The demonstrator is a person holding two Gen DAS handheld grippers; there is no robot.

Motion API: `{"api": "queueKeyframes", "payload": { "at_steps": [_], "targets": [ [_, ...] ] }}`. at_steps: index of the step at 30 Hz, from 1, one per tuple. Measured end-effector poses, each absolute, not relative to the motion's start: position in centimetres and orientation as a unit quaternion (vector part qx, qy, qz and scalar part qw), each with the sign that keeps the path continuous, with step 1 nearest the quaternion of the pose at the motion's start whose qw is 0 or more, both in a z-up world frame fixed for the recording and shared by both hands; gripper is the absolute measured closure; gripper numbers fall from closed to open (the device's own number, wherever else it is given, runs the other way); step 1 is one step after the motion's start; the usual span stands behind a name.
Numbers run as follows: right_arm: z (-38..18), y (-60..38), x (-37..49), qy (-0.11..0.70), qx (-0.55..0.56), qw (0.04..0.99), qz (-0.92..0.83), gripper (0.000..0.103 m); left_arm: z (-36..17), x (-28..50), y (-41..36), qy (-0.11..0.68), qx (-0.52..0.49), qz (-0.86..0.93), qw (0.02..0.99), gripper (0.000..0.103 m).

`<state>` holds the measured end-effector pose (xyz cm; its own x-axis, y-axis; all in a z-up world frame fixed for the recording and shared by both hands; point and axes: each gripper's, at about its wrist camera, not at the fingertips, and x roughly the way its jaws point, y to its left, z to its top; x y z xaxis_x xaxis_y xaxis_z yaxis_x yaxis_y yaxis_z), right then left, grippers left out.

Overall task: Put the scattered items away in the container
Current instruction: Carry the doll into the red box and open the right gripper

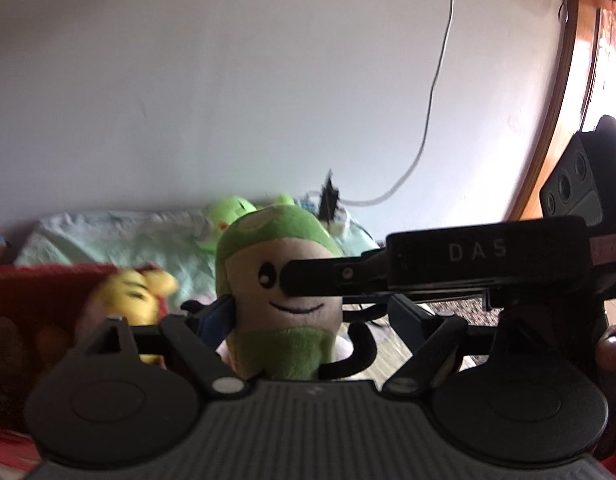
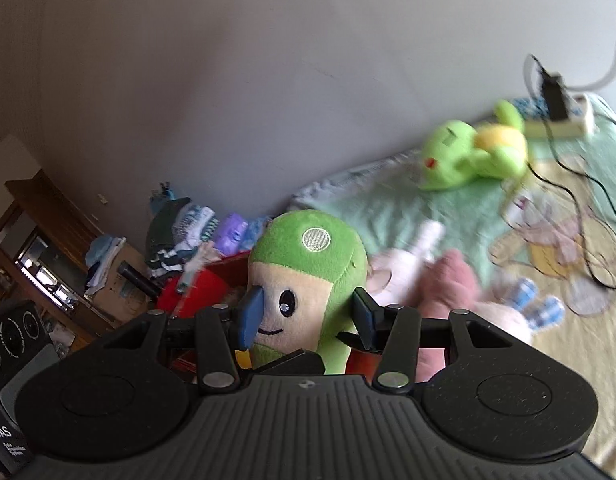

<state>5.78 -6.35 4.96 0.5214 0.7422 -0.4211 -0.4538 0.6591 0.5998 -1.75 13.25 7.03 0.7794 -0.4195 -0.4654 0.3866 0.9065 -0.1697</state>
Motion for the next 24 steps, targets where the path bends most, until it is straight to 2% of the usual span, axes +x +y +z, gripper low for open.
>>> {"api": "queueKeyframes", "payload": {
  "at_steps": [4, 9, 17, 24],
  "targets": [
    [7.1, -1.7, 5.5, 0.32, 0.193, 0.85, 0.371, 0.052, 8.8, -2.2, 18.2, 0.231, -0.037, -0.199, 0.951, 0.02],
    [8.1, 6.2, 5.6, 0.329, 0.151, 0.857, 0.367, 0.052, 8.8, -1.0, 25.3, 0.247, -0.045, -0.192, 0.949, 0.02],
    [5.2, 16.1, 6.8, 0.381, 0.098, 0.86, 0.325, 0.052, 4.8, 2.4, 33.8, 0.314, -0.067, -0.208, 0.924, 0.02],
    [2.2, 20.2, 7.8, 0.44, 0.063, 0.856, 0.265, 0.052, 0.5, 5.9, 36.6, 0.39, -0.094, -0.235, 0.885, 0.02]
  ]
}}
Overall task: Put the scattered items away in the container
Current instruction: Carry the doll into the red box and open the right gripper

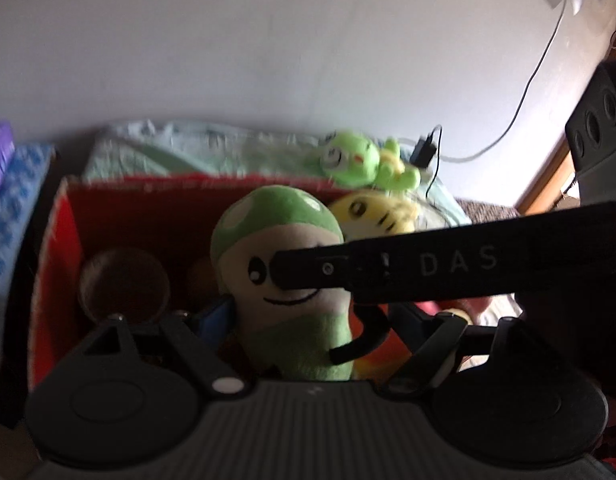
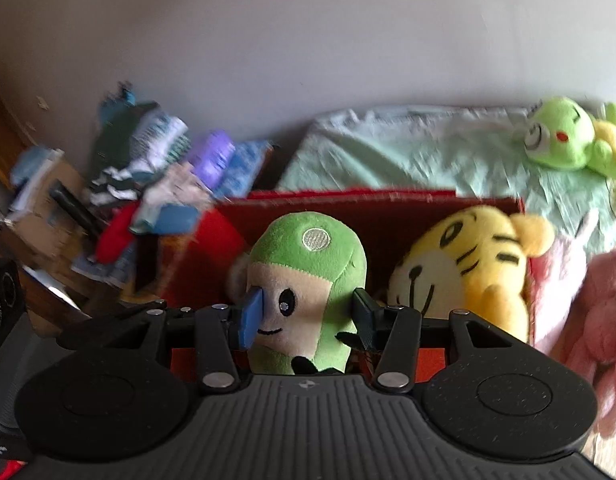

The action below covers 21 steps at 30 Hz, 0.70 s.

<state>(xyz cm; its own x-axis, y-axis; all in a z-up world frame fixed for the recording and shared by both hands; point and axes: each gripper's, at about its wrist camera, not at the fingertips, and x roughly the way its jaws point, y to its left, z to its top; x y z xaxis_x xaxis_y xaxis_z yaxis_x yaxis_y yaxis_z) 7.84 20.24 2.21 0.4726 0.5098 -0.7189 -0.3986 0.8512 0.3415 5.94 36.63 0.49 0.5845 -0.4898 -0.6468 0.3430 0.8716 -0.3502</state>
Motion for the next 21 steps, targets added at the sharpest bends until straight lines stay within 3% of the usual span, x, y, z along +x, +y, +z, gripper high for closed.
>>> {"api": "queueKeyframes", "payload": {
  "at_steps": [11, 21],
  "targets": [
    [-0.7, 22.9, 10.3, 0.514, 0.036, 0.83, 0.213, 0.051, -3.5, 8.1, 37.7, 0.476, -0.126, -0.236, 0.838, 0.021],
    [-0.7, 23.2, 10.4, 0.518, 0.041, 0.827, 0.213, 0.045, -3.5, 7.9, 38.8, 0.477, -0.13, -0.244, 0.834, 0.019]
  ]
}}
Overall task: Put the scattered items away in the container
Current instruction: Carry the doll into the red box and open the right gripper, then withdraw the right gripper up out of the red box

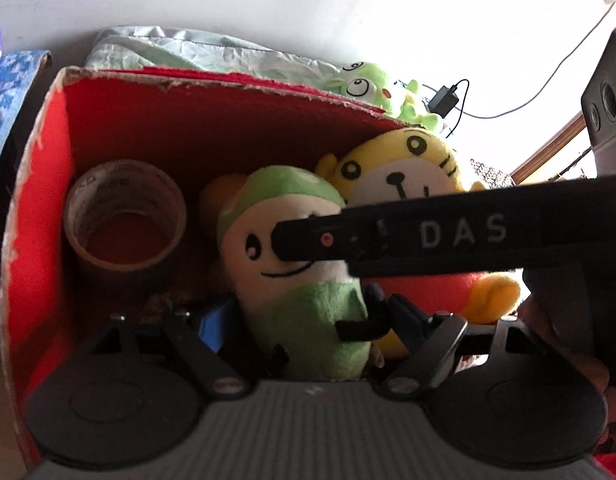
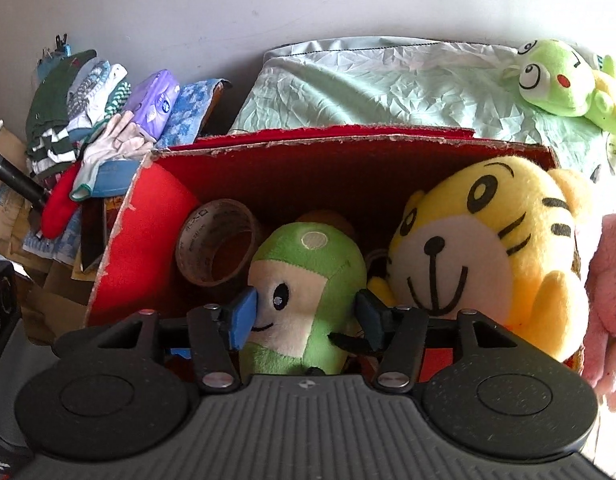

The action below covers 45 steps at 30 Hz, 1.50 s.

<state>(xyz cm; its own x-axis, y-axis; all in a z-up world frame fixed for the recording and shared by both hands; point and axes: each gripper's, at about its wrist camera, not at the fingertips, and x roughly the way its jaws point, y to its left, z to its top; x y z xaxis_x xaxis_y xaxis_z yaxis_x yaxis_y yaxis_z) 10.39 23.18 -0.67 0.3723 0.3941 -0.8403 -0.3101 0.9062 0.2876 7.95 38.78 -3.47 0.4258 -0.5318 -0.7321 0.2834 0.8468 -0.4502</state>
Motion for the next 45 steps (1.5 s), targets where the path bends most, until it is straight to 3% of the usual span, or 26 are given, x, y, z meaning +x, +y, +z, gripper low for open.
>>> {"api": "queueKeyframes", "payload": {
  "at_steps": [4, 20, 30, 45],
  "targets": [
    [-0.2, 22.8, 9.9, 0.509, 0.042, 0.835, 0.207, 0.046, -2.7, 7.3, 39.2, 0.465, -0.132, -0.242, 0.841, 0.011],
    [2.0, 19.0, 7.0, 0.469, 0.1, 0.857, 0.188, 0.048, 0.9, 4.1, 36.3, 0.423, -0.046, -0.181, 0.887, 0.01],
    [1.5, 16.8, 6.0, 0.474, 0.103, 0.848, 0.214, 0.059, 1.9, 2.6, 34.1, 0.434, -0.015, -0.076, 0.898, 0.011],
    [2.5, 13.8, 3.9, 0.457, 0.118, 0.847, 0.244, 0.06, 3.8, 0.1, 31.9, 0.42, 0.016, 0.025, 0.907, 0.003]
  ]
}}
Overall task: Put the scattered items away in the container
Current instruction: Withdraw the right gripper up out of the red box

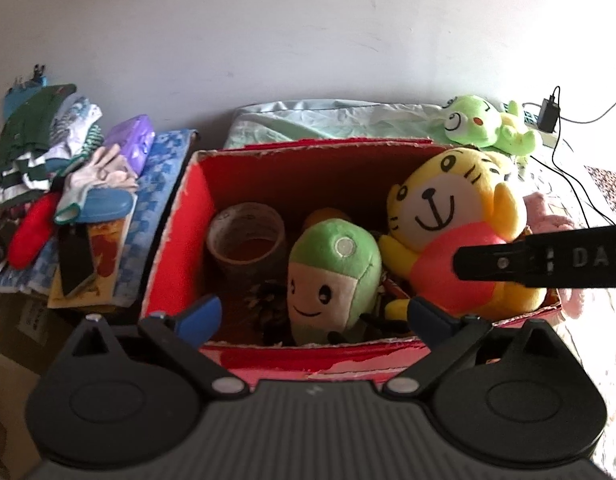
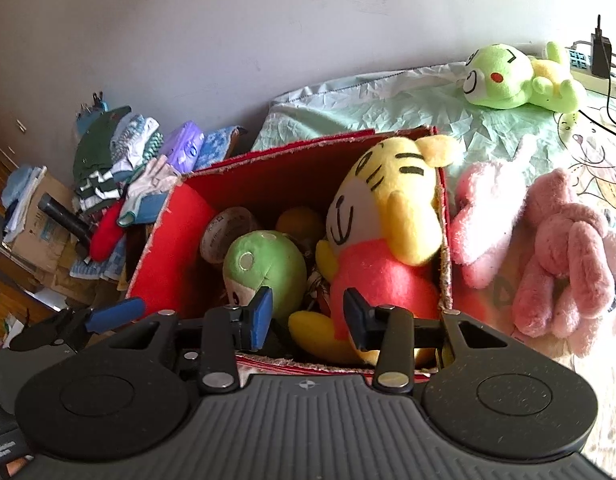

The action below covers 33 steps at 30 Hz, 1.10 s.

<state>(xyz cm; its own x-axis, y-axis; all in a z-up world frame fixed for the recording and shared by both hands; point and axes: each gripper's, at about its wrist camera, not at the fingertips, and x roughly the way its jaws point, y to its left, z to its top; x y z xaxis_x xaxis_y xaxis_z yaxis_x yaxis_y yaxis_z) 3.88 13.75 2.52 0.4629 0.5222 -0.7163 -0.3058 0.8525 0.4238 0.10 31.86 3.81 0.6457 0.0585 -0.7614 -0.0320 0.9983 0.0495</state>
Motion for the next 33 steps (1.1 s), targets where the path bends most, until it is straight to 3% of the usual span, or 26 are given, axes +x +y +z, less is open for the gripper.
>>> {"api": "queueKeyframes", "payload": {
  "at_steps": [33],
  "targets": [
    [4.4, 11.2, -1.4, 0.425, 0.065, 0.875, 0.225, 0.058, 3.7, -2.7, 27.7, 0.448, 0.04, 0.086, 0.889, 0.001]
  ]
}}
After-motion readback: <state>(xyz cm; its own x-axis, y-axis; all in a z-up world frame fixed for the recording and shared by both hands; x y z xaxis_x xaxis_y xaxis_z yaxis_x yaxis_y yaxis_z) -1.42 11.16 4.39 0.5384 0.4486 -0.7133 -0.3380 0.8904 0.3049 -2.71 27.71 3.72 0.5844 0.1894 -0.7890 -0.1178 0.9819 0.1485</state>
